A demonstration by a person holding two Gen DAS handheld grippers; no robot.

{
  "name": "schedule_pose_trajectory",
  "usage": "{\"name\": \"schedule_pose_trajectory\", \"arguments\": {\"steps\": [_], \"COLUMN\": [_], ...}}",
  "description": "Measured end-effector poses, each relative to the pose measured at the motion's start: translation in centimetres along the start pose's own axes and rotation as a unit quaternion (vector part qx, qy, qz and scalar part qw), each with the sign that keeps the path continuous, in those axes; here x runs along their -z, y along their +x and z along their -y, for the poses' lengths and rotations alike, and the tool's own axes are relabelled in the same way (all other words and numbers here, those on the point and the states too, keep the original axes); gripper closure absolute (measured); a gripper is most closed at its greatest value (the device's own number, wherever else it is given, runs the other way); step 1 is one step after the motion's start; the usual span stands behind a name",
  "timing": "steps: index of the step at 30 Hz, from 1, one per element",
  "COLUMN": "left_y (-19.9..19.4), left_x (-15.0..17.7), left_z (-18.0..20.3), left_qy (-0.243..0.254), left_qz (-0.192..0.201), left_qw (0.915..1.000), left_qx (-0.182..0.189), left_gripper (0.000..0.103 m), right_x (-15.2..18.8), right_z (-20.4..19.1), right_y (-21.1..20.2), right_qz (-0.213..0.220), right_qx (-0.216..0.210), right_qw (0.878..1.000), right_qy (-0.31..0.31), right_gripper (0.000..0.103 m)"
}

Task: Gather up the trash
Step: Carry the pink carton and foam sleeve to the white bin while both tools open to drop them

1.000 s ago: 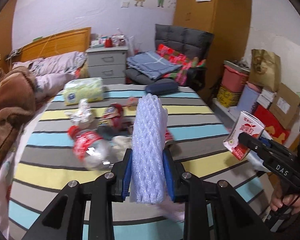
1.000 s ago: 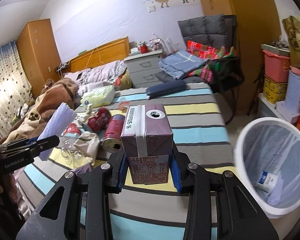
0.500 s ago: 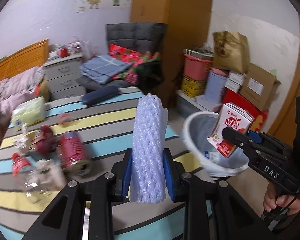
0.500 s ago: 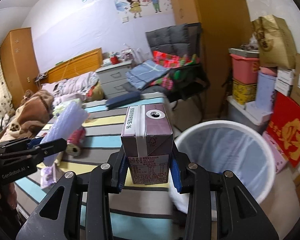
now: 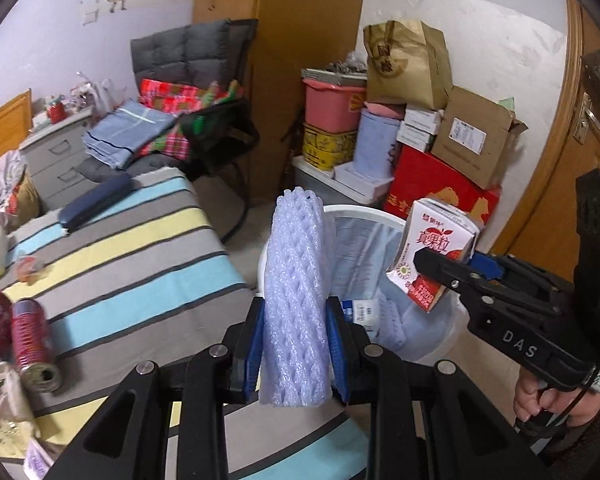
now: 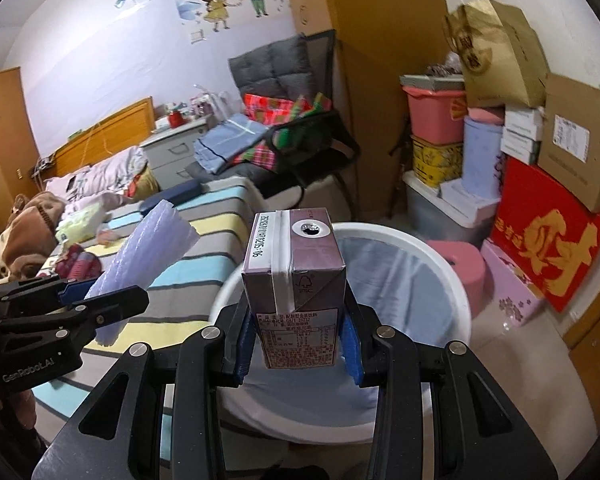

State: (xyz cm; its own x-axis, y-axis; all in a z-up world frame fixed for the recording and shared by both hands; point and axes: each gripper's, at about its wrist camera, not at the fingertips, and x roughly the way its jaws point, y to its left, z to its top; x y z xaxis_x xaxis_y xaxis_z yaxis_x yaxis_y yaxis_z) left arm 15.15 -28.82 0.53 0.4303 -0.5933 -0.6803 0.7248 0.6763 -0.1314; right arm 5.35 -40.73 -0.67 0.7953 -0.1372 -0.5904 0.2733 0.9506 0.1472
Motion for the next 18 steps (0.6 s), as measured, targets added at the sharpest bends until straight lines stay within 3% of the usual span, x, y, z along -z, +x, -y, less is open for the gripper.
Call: {"name": "schedule_pose_trajectory", "arguments": {"steps": [15, 17, 18], "left_y": [6.6, 6.8, 6.8], "left_x": [-0.9, -0.8, -0.8], "left_z": [3.4, 3.4, 3.4], "left_qy": [0.016, 0.017, 0.015], "left_qz": [-0.045, -0.048, -0.047], "left_qw": [0.9985, 0.9984, 0.9986], "left_qx": [0.025, 0.024, 0.022], "left_gripper": [0.071, 0.067, 0.055], "right_x": [0.7, 0.9, 0.9], "right_z": [4.0, 4.4, 4.5], "right_y": [3.0, 3.2, 3.2], "right_qz": [-0.053, -0.061, -0.062], "right_qx": [0.027, 0.026, 0.025], "right_qw": [0.998, 0.998, 0.998], "right_qy": [0.016, 0.020, 0.021], "right_gripper": [0.065, 0.064, 0.064]}}
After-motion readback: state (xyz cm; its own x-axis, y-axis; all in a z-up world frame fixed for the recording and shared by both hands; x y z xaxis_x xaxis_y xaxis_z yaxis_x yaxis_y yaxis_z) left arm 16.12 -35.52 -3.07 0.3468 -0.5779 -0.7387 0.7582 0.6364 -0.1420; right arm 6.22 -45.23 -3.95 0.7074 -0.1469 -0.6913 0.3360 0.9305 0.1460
